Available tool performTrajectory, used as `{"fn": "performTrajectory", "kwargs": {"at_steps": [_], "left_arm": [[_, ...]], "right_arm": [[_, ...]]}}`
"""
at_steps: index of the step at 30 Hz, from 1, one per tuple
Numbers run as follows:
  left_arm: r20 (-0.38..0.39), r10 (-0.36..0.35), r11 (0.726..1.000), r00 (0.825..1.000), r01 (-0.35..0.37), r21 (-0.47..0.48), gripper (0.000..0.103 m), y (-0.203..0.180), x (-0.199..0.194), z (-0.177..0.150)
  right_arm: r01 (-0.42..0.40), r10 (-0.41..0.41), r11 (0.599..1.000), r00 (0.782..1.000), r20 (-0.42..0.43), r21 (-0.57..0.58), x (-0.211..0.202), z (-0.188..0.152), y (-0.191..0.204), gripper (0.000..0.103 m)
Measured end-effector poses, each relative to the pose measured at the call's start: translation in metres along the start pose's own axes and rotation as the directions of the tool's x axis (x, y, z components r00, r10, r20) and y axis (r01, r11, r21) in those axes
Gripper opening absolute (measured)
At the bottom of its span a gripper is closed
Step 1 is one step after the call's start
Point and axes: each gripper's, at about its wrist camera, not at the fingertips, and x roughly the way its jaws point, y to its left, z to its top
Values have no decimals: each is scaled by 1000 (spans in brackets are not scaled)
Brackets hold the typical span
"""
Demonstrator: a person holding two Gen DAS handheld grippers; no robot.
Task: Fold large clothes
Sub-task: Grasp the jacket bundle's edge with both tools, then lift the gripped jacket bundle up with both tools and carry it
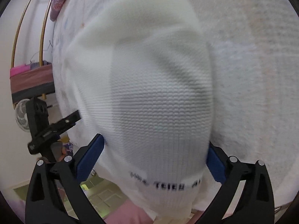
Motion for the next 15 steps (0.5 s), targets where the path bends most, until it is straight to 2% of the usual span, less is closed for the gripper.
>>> {"fn": "performTrajectory", "kwargs": {"at_steps": [1, 2, 3, 5, 6, 7, 8, 12, 15], "left_arm": [[-54, -79, 997, 995, 77, -22, 90, 5, 9, -2], [-79, -121, 993, 990, 121, -8, 90, 7, 14, -5], [-75, -120, 992, 990, 123, 28, 90, 5, 15, -7], [-124, -153, 976, 980, 169, 135, 90, -2, 15, -11], [-160, -185, 965, 969, 211, 158, 90, -3, 16, -11], [-203, -238, 949, 950, 272, 158, 90, -2, 18, -10], [-232, -291, 936, 928, 326, 134, 90, 2, 22, -7], [-289, -395, 908, 872, 419, 25, 98, 17, 44, 11], [-283, -408, 911, 868, 408, -62, 98, 21, 50, 20]], "right_arm": [[-14, 14, 1000, 1000, 10, -1, 4, 1, -4, 97], [-30, 30, 1000, 999, 16, 6, 4, 2, -6, 97], [-54, 53, 998, 998, 20, 20, 3, 2, -9, 97], [-116, 116, 992, 993, 12, 57, 0, 5, -19, 97], [-158, 158, 985, 987, 4, 76, -1, 7, -25, 97], [-197, 199, 976, 980, -5, 92, -1, 10, -31, 97], [-228, 230, 968, 973, -13, 102, 0, 12, -36, 97], [-267, 273, 960, 960, -63, 84, 3, 19, -40, 97], [-283, 290, 952, 956, -52, 114, 0, 23, -46, 97]]}}
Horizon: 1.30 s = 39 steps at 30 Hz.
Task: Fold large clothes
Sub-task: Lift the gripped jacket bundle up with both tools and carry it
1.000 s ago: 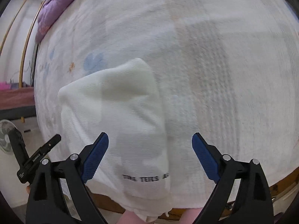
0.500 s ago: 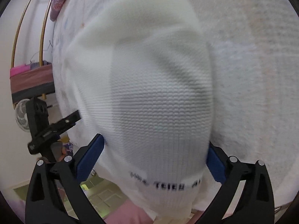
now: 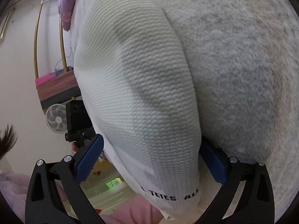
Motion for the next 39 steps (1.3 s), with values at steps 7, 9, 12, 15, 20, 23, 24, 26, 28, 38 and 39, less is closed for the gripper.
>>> {"fn": "performTrajectory", "kwargs": {"at_steps": [7, 9, 12, 15, 20, 23, 24, 26, 28, 38, 39], "left_arm": [[159, 62, 994, 985, -47, -101, 98, -9, -3, -13], [170, 76, 972, 982, -35, -232, 98, -10, -3, -11], [92, -81, 983, 992, 95, -159, 98, -26, 1, -5], [-44, -44, 990, 998, 49, 130, 98, -59, 6, -7], [-36, -256, 960, 966, 249, -131, 98, -12, 20, 28], [-30, -178, 964, 984, 168, -208, 98, -20, 23, 35], [-6, -145, 966, 989, 141, -216, 98, -26, 23, 33], [16, -118, 968, 993, 119, -221, 98, -32, 21, 31], [22, -119, 951, 993, 120, -284, 98, -32, 21, 35], [181, 191, 965, 965, -152, -214, 67, -87, -7, 12], [195, 209, 964, 958, -169, -205, 64, -93, -9, 10]], "right_arm": [[92, -91, 996, 970, 226, 5, -13, -39, 6, 97], [258, -225, 952, 955, 195, -166, 2, -44, 34, 97], [61, -45, 984, 994, 95, -169, -3, -37, 41, 97], [-120, 121, 969, 993, -6, -216, -17, -24, 36, 96], [-33, 46, 954, 998, 37, -298, -4, -12, 15, 94], [86, -50, 937, 992, 113, -340, 0, -25, 23, 97], [135, -89, 927, 986, 144, -350, 1, -30, 26, 97], [173, -123, 940, 976, 181, -295, 2, -32, 28, 97], [219, -167, 944, 963, 212, -248, 5, -32, 34, 97], [404, -346, 896, 895, 280, -183, 27, -48, 95, 44], [417, -356, 890, 888, 290, -183, 25, -51, 101, 42]]}}
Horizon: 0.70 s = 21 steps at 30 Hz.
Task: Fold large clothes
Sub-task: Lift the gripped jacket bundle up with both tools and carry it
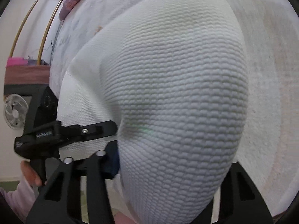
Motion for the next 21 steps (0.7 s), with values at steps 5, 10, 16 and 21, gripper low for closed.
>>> {"fn": "performTrajectory", "kwargs": {"at_steps": [5, 10, 16, 21], "left_arm": [[84, 171, 970, 982, -182, 160, 52, -43, -29, -19], [105, 189, 968, 976, -204, 147, 44, -63, -64, -18], [194, 107, 979, 975, -138, 153, 44, -113, -121, -62], [280, 121, 960, 952, -184, 210, 43, -158, -146, -121]], "right_arm": [[-29, 27, 996, 999, 27, 81, -18, -10, -10, 32], [-39, 36, 994, 999, 30, 100, -49, -17, 8, 31], [-68, 65, 998, 991, 115, 17, -113, -24, 49, 31], [-75, 78, 997, 980, 181, -27, -179, -36, 72, 31]]}}
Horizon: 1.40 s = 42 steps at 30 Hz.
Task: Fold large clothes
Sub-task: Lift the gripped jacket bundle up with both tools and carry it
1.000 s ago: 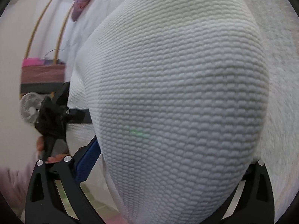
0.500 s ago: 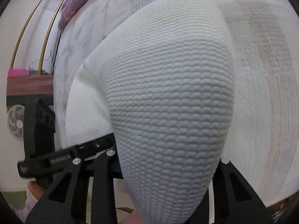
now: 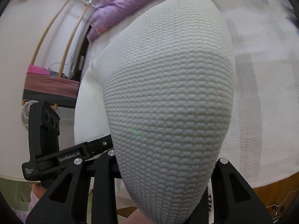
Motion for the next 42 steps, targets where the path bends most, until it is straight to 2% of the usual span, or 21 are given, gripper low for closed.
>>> {"fn": "performTrajectory", "kwargs": {"at_steps": [1, 2, 3, 7, 9, 10, 13, 16, 19, 22, 24, 27, 30, 36, 40, 42], "left_arm": [[12, 3, 1000, 1000, -3, 14, 44, -14, -12, -21], [33, 2, 1000, 999, -3, 28, 44, -31, -28, -23], [44, 0, 999, 999, -2, 35, 44, -30, -26, -41], [146, 10, 994, 989, -26, 105, 44, -75, -64, -72], [209, 19, 990, 978, -47, 130, 44, -102, -78, -86], [230, 20, 990, 973, -51, 133, 44, -99, -85, -92], [255, 1, 992, 967, -33, 120, 44, -122, -86, -102], [247, -27, 994, 969, -1, 113, 44, -141, -83, -112], [230, -34, 989, 973, -1, 148, 44, -157, -77, -118], [200, -29, 982, 979, -10, 190, 44, -166, -68, -121], [160, -50, 975, 986, 14, 221, 44, -171, -59, -119], [95, -69, 955, 993, 38, 293, 44, -195, -47, -121], [64, -60, 927, 996, 32, 374, 44, -218, -31, -126], [53, -27, 890, 998, 0, 456, 44, -288, 2, -144], [50, -27, 888, 998, 1, 459, 44, -340, 29, -141], [68, -18, 890, 998, -15, 455, 44, -380, 47, -140]], "right_arm": [[-5, 5, 1000, 1000, 17, -8, -15, 0, 7, 31], [-8, 8, 1000, 1000, 29, -14, -24, 0, 11, 31], [-13, 14, 1000, 999, 44, -17, -32, 4, 16, 31], [-55, 59, 998, 993, 104, -41, -95, 6, 15, 31], [-79, 87, 995, 989, 121, -69, -115, 7, 13, 31], [-87, 96, 993, 987, 125, -80, -122, 8, 11, 31], [-78, 94, 990, 986, 136, -120, -145, 11, 6, 32], [-49, 66, 992, 988, 143, -120, -159, 11, 2, 32], [-29, 46, 994, 987, 157, -107, -170, 8, -6, 32], [-42, 53, 997, 983, 177, -66, -172, -2, -16, 32], [-40, 37, 999, 980, 196, 12, -185, -14, -31, 32], [-20, -1, 995, 975, 223, 94, -201, -23, -44, 33], [-24, -19, 985, 970, 243, 173, -215, -29, -65, 33], [-48, -27, 965, 960, 279, 257, -241, -28, -110, 34], [-69, -10, 960, 960, 279, 273, -267, -15, -160, 34], [-78, 3, 962, 962, 271, 263, -283, -2, -191, 34]]}}
